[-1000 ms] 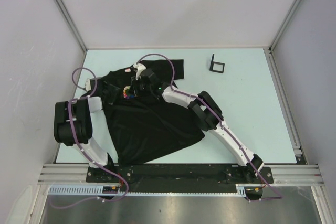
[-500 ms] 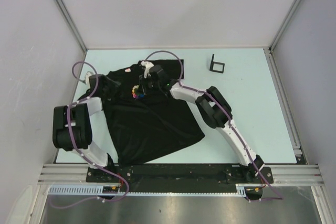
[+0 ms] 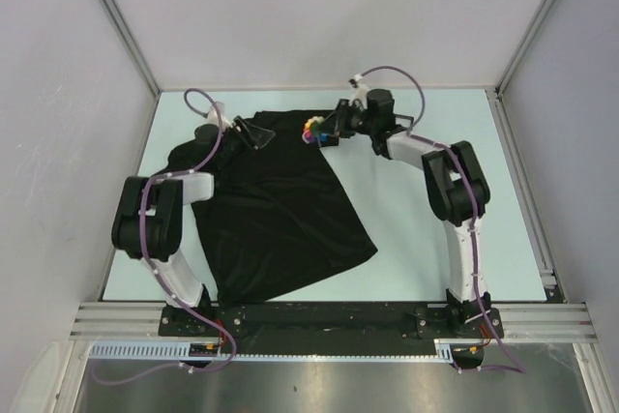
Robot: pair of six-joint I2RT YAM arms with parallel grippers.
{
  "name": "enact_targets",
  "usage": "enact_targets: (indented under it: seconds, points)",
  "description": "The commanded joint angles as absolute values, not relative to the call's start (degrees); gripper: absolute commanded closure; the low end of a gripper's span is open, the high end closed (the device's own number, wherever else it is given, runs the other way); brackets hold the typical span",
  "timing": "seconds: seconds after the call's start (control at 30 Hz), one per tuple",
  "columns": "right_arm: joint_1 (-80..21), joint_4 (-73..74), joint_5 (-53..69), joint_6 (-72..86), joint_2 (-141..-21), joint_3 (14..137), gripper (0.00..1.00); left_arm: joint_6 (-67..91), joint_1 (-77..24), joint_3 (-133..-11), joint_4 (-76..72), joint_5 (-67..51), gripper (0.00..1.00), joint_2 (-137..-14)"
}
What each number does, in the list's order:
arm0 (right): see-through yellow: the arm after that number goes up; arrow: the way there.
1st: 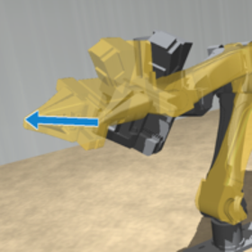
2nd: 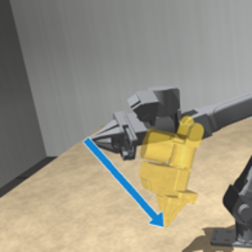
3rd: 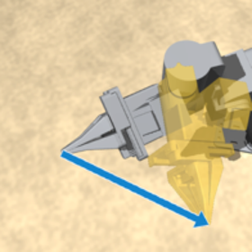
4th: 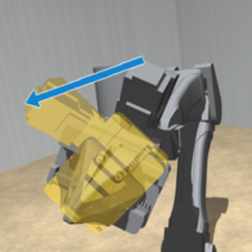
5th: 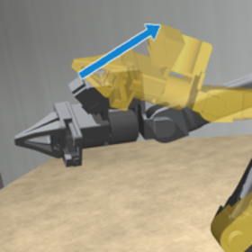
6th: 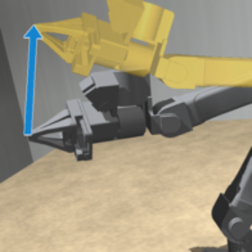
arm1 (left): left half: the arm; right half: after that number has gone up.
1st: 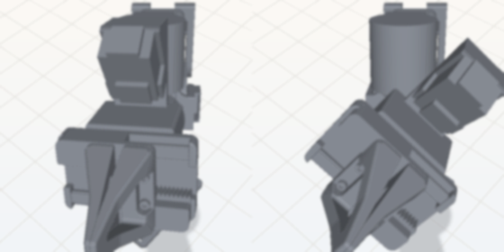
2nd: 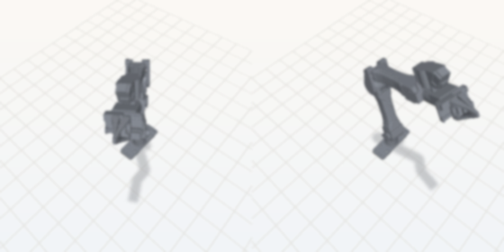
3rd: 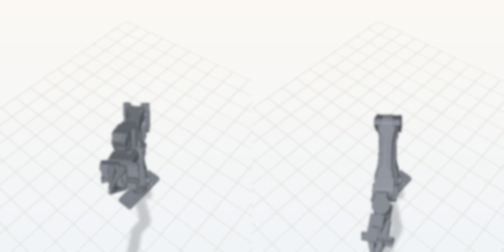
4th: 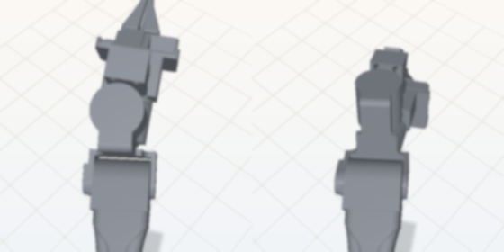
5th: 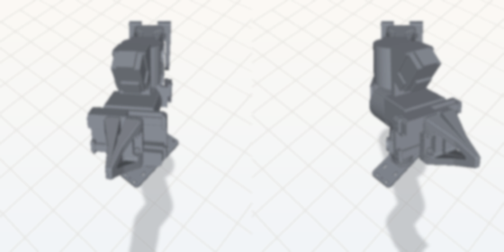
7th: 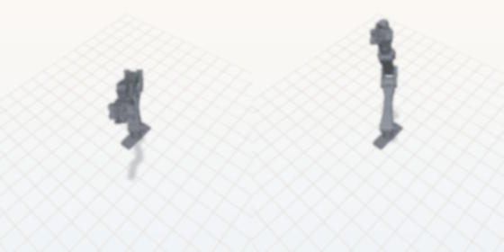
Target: Remove the brooch from the garment
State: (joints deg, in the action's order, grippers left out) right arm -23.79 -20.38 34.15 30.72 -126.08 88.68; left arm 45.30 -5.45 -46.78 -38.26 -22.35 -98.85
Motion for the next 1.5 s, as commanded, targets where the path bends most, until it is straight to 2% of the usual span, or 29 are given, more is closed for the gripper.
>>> enact_targets:
  seconds: [0.0,0.1,0.23,0.33,0.43,0.63,0.97,1.1,1.33,1.47]
  points:
    - [-18.64,-27.24,40.86,32.96,-120.06,84.73,1.0,49.74,-7.03,-61.93,-43.78,-30.31,0.44,-105.19]
    - [-15.12,-31.7,43.75,36.55,-119.0,82.1,1.0,49.31,-9.49,-71.61,-39.38,-31.9,0.39,-110.12]
    - [-13.45,-41.82,47.28,46.48,-119.79,80.24,1.0,48.25,-11.86,-74.18,-41.91,-36.99,0.36,-114.86]
    - [-14.06,-46.04,48.25,50.44,-120.85,80.16,1.0,50.87,-12.83,-73.65,-48.13,-42.26,0.37,-118.82]
    - [-14.68,-49.56,49.13,53.08,-121.9,80.24,1.0,55.89,-13.27,-75.58,-53.25,-46.93,0.43,-122.25]
    - [-15.9,-46.23,47.73,49.49,-121.38,80.33,1.0,51.59,-14.59,-76.73,-49.04,-48.78,0.44,-122.17]
    - [-16.44,-42.72,46.94,46.94,-121.29,80.6,1.0,55.2,-14.33,-74.01,-55.03,-48.97,0.44,-121.65]
    - [-16.61,-39.73,45.53,44.3,-120.5,80.68,1.0,53.17,-13.19,-71.02,-51.06,-43.34,0.37,-119.45]
    - [-16.7,-40.08,45.44,44.56,-120.94,80.68,1.0,57.74,-12.92,-70.58,-58.17,-45.88,0.36,-120.94]
    - [-16.79,-40.08,45.35,44.47,-120.85,80.68,1.0,64.31,-13.01,-70.49,-67.55,-48.07,0.36,-122.69]
